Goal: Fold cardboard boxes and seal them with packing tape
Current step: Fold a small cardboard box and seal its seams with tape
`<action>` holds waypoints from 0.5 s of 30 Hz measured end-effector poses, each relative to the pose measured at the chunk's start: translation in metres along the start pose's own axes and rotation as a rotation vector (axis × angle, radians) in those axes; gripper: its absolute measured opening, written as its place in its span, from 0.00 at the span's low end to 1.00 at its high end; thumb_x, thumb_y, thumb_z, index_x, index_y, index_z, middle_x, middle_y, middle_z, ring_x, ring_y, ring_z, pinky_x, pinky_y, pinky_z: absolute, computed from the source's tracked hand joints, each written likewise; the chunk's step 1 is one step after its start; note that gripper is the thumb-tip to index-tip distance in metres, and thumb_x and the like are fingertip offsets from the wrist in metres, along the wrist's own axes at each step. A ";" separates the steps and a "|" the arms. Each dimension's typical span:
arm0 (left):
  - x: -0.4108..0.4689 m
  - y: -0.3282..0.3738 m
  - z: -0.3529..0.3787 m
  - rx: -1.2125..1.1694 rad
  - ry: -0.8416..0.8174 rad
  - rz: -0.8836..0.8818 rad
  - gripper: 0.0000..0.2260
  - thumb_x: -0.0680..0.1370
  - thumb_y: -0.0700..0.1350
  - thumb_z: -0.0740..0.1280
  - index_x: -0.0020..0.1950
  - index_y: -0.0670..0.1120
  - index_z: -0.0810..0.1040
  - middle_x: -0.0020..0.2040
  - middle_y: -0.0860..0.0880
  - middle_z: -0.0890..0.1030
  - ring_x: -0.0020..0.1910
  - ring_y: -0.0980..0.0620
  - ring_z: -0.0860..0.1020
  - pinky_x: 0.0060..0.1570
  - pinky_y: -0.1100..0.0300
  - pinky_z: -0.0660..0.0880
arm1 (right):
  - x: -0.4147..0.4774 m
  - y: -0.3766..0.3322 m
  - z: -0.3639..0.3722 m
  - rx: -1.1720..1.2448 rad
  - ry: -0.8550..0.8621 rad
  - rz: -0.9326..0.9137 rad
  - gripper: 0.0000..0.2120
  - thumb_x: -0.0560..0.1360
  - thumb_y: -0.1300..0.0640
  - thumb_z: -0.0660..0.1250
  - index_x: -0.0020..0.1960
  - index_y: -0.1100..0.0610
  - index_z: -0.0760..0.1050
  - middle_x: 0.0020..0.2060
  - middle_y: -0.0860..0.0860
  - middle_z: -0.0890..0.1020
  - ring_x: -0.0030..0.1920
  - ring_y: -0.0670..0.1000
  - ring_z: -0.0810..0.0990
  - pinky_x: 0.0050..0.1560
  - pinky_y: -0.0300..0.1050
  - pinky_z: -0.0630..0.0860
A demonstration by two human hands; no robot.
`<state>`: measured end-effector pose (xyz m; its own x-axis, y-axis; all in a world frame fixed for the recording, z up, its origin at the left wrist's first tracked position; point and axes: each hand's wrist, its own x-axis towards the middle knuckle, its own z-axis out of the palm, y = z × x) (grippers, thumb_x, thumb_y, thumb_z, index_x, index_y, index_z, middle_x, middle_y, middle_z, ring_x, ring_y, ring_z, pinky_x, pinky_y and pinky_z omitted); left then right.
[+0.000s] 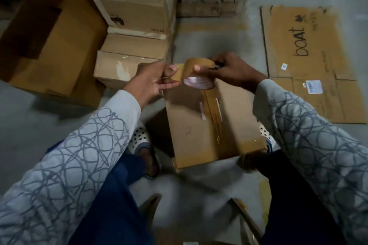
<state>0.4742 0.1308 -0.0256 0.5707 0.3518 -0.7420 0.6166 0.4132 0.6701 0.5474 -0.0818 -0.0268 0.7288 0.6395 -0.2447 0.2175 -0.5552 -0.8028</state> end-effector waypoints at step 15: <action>0.051 0.002 -0.033 0.025 0.220 0.003 0.07 0.75 0.29 0.72 0.52 0.31 0.80 0.45 0.36 0.85 0.33 0.45 0.85 0.31 0.61 0.81 | 0.059 0.022 -0.057 -0.492 0.324 0.177 0.23 0.64 0.33 0.78 0.47 0.48 0.77 0.43 0.52 0.80 0.52 0.57 0.80 0.50 0.49 0.66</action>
<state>0.4864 0.1775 -0.0633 0.4422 0.5284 -0.7247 0.6300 0.3922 0.6703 0.6317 -0.0865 -0.0277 0.9247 0.3640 -0.1117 0.2930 -0.8677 -0.4015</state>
